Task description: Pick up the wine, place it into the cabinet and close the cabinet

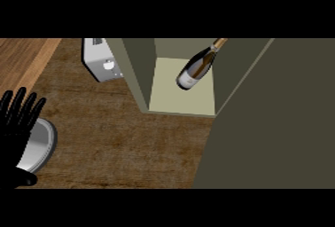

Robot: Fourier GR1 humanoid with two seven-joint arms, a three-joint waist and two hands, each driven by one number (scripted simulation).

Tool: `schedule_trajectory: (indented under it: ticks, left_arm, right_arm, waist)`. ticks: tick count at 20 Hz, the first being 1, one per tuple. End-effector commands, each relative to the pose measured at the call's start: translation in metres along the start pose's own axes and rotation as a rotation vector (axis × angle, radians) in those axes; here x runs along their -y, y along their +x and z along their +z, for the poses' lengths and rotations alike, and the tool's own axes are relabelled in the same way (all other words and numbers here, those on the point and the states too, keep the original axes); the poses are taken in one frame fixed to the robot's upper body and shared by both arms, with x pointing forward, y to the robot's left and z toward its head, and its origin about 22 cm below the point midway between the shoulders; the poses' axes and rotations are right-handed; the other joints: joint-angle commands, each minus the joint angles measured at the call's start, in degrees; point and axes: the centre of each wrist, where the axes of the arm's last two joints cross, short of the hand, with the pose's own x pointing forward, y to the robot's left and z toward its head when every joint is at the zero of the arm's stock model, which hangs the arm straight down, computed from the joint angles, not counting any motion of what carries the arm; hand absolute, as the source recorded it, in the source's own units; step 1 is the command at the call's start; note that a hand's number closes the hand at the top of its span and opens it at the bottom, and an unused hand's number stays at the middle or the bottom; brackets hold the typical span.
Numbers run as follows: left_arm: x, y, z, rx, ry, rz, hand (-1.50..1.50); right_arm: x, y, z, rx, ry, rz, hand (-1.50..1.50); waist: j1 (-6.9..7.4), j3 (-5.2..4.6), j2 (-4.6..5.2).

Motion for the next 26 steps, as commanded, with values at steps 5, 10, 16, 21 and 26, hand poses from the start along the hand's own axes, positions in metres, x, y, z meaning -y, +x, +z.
schedule_trajectory:
  ticks: [5,10,16,21,26]
  left_arm:
    - [-0.005,-0.004,0.001,-0.014,-0.013,0.002,-1.5]
    - [-0.019,0.005,-0.003,-0.013,0.018,-0.008,-1.5]
    - [-0.033,0.02,0.016,-0.012,0.042,0.003,-1.5]
    - [-0.024,0.018,0.008,0.006,0.058,-0.013,-1.5]
    - [-0.034,0.005,0.024,0.014,0.078,-0.007,-1.5]
  right_arm:
    - [-0.022,0.013,-0.054,0.058,0.049,-0.205,1.5]
    - [-0.036,0.025,-0.125,0.053,0.061,-0.216,1.5]
    - [-0.043,0.038,-0.208,0.009,-0.003,-0.234,1.5]
    - [-0.015,0.023,-0.237,-0.024,-0.038,-0.307,1.5]
    - [-0.005,0.0,-0.266,-0.06,-0.077,-0.348,1.5]
  waist:
    - [1.01,-0.12,-0.11]
    - [-0.23,0.01,-0.29]
    - [-1.02,0.33,-0.42]
    - [-2.81,0.48,-0.51]
    - [-2.64,0.44,-0.37]
